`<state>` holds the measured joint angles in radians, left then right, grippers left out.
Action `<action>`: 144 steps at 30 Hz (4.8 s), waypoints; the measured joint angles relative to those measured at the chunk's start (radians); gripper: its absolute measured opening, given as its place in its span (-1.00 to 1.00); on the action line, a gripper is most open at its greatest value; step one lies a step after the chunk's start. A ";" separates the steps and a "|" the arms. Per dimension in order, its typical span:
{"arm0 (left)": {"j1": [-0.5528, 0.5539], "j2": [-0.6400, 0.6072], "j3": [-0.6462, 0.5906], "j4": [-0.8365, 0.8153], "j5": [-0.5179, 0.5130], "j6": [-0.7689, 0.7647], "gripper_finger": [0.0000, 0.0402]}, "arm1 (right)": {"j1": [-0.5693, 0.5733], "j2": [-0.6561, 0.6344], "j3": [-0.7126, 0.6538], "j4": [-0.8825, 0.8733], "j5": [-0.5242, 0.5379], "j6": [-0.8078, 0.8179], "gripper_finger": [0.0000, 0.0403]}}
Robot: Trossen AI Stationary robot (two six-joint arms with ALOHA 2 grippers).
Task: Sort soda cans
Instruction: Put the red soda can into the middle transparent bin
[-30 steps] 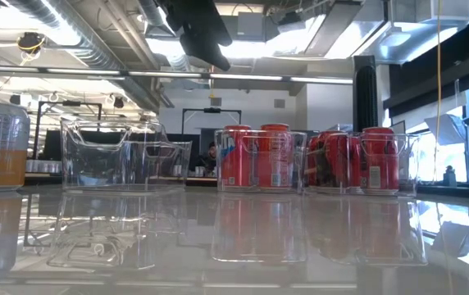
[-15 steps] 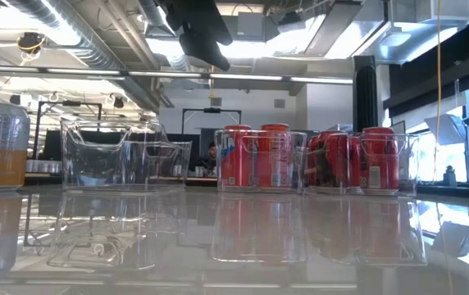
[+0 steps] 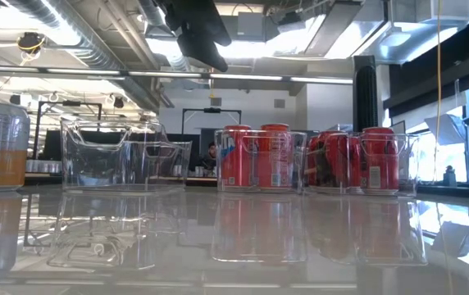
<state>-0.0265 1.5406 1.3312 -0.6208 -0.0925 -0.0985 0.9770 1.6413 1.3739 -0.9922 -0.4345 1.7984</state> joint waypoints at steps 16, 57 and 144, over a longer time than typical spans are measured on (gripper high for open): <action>-0.118 0.000 -0.015 -0.025 0.007 -0.004 0.77 | -0.362 0.014 0.090 -0.037 0.384 -0.681 0.40; -0.109 0.000 -0.295 0.169 -0.050 -0.104 0.77 | -0.925 0.126 -0.015 -0.245 0.356 -1.313 0.76; -0.061 -0.006 -0.294 0.214 -0.053 -0.095 0.77 | -0.709 -0.578 -0.668 0.835 1.055 -1.547 0.39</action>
<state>-0.0879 1.5342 1.0367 -0.4067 -0.1458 -0.1932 0.2680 1.0630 0.7055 -0.1575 0.6201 0.2510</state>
